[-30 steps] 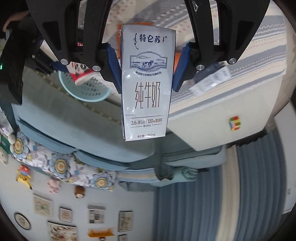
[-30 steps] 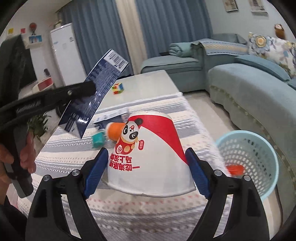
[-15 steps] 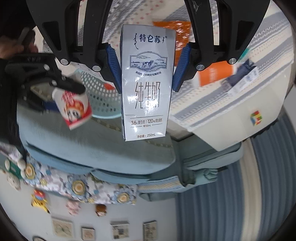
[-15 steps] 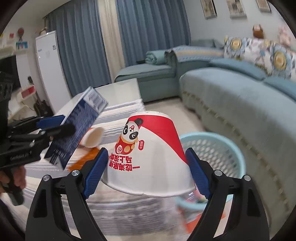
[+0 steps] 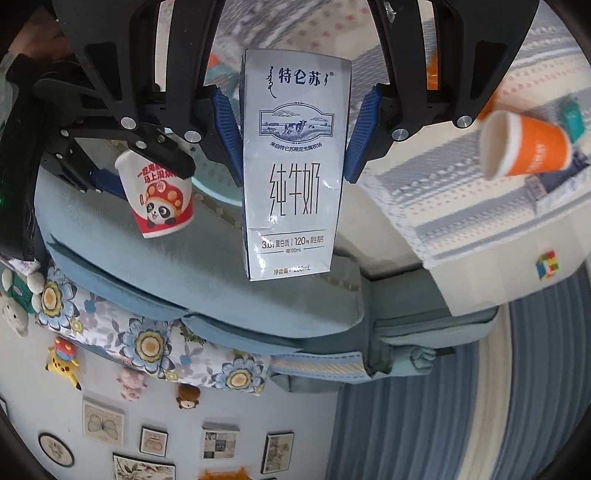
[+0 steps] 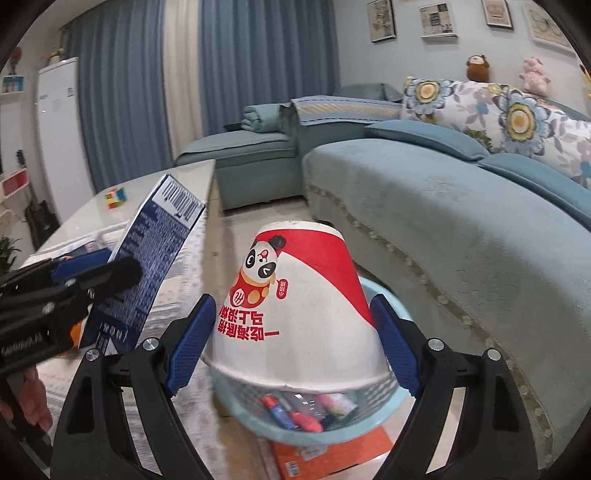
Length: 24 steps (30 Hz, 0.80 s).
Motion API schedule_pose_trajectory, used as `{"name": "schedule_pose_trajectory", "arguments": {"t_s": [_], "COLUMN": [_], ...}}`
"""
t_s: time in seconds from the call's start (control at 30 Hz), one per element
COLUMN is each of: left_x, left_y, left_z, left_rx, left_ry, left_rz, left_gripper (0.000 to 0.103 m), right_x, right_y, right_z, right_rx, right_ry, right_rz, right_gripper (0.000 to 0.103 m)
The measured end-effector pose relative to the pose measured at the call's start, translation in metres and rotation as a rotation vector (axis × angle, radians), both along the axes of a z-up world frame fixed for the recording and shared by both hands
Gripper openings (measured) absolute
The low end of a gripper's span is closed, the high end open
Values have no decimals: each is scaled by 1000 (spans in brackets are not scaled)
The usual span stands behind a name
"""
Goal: Collect trash
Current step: 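Carry the panda cup and milk carton over the blue basket and open both tools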
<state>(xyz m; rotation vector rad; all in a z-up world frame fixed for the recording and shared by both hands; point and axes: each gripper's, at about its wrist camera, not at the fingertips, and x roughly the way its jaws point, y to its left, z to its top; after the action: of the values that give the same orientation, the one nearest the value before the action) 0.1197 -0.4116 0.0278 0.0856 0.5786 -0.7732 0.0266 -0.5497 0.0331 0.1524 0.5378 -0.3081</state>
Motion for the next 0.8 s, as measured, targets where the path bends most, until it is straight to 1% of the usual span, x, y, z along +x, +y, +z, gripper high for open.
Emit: {"name": "schedule_pose_trajectory", "arguments": {"t_s": [0.07,0.2,0.3,0.47,0.57,0.73,0.8], "left_x": [3,16,27,34,34,34,34], "left_y": [-6,-17,-21,-32,-38,-46,-47], "left_z": [-5,-19,-28,-37,-39,-38,-38], "left_rx": [-15,-38,-33,-10,15,72,78], "left_ry": [20,62,92,105,96,77,70], "left_rz": [6,16,27,43,47,32,29], "left_gripper": [52,52,52,52,52,52,52], "right_x": [3,7,10,18,23,24,23], "right_y": [-6,-19,-26,-39,-47,-63,-68], "right_z": [-4,-12,-17,-30,-35,-44,-49], "right_rx": [-24,17,15,31,75,185,212], "right_ry": [15,32,49,94,116,135,143], "right_rz": [-23,-47,-63,-90,-118,-156,-164], "right_gripper": [80,80,80,81,81,81,82]}}
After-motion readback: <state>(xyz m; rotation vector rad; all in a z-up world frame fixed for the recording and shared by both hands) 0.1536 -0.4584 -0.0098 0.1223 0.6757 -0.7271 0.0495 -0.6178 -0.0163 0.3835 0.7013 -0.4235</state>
